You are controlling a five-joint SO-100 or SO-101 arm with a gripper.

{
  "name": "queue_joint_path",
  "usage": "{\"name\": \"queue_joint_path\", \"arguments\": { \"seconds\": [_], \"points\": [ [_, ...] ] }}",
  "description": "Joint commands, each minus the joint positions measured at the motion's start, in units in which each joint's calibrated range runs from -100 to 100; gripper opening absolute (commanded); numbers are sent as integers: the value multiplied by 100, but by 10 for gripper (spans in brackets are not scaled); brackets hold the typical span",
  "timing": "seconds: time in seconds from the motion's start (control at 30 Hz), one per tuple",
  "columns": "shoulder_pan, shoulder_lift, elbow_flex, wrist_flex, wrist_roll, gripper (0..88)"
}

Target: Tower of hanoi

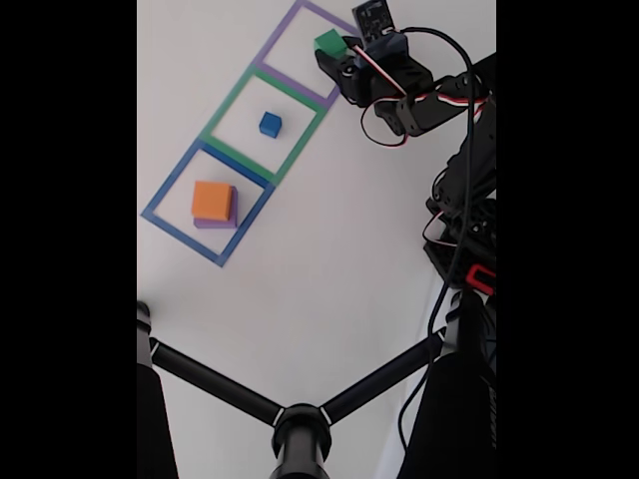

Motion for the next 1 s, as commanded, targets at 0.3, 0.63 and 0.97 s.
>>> {"name": "queue_joint_path", "arguments": {
  "seconds": [0.3,0.63,0.97],
  "points": [
    [-518,-3759,-2286,6820,39,58],
    [-1362,-3961,-5604,10497,39,55],
    [-2311,-3944,-6831,11622,39,53]
  ]
}}
